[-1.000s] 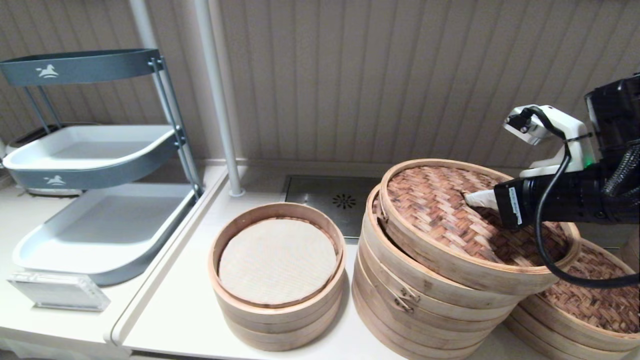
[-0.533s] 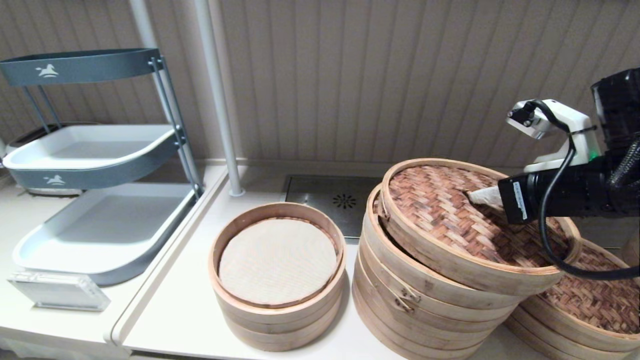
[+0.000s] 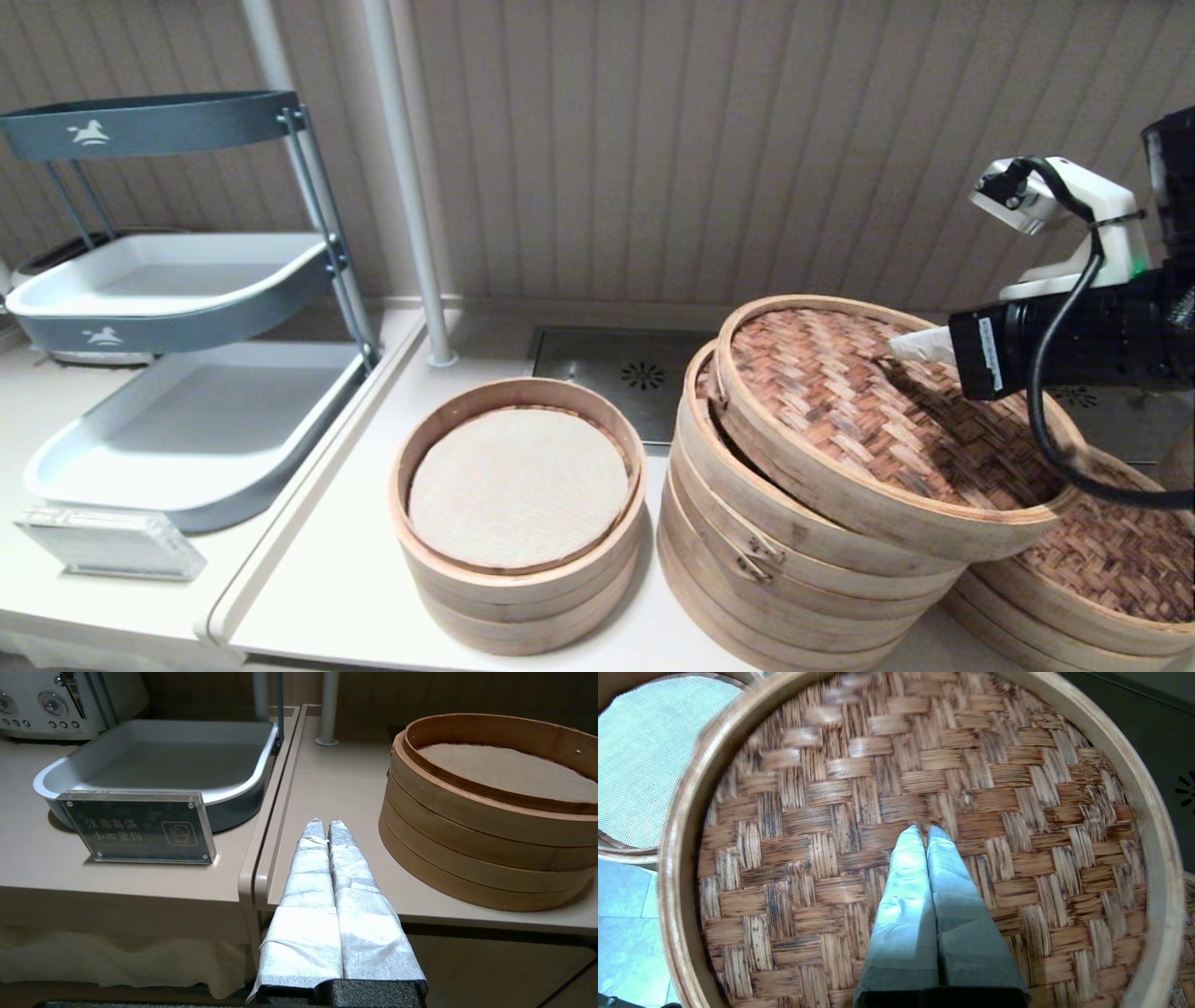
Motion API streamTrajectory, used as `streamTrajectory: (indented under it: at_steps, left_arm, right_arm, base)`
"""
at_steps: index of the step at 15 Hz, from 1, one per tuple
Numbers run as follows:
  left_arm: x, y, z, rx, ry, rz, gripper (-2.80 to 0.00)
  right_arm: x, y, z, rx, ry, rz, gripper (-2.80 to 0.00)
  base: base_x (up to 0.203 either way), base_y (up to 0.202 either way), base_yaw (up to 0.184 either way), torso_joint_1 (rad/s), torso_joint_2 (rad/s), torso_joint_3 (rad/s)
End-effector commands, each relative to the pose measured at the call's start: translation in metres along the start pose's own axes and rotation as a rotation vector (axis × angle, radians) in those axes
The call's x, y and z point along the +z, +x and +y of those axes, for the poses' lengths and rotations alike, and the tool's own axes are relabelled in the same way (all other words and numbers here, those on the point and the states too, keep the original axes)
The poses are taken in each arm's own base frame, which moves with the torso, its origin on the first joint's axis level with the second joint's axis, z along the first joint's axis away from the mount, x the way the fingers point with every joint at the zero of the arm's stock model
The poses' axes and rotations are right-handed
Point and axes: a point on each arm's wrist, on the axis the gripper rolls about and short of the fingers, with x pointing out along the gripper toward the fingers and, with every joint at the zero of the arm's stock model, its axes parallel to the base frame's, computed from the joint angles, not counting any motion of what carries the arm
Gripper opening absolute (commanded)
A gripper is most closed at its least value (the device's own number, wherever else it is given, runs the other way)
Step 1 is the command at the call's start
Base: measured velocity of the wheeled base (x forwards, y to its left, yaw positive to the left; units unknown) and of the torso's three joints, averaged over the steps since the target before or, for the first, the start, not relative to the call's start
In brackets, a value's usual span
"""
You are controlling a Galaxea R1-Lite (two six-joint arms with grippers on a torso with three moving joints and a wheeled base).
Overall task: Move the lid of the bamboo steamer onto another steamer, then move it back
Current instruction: Pick up the steamer
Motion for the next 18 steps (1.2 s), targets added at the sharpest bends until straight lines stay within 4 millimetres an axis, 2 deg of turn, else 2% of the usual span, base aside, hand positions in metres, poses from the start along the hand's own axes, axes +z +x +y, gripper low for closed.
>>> streamTrajectory:
  at_steps: [1, 6, 7, 18]
  left_arm:
    - [-0.007, 0.001, 0.0, 0.0, 0.0, 0.021, -2.8]
    - [-0.007, 0.001, 0.0, -0.001, 0.0, 0.022, -2.8]
    - [-0.007, 0.001, 0.0, 0.0, 0.0, 0.022, -2.8]
    - [-0.007, 0.001, 0.0, 0.0, 0.0, 0.021, -2.8]
  right_arm:
    - [0.0, 0.0, 0.0, 0.0, -0.001, 0.002, -2.8]
    - [-0.009, 0.005, 0.0, -0.001, 0.002, 0.038, -2.8]
    - [-0.011, 0.007, 0.0, 0.0, 0.002, 0.049, 0.0]
    - [-0.015, 0.016, -0.001, -0.017, -0.018, 0.036, 0.0]
  base:
    - [0.0, 0.0, 0.0, 0.0, 0.0, 0.0]
    - [0.0, 0.0, 0.0, 0.0, 0.0, 0.0]
    - [0.0, 0.0, 0.0, 0.0, 0.0, 0.0]
    - [0.0, 0.0, 0.0, 0.0, 0.0, 0.0]
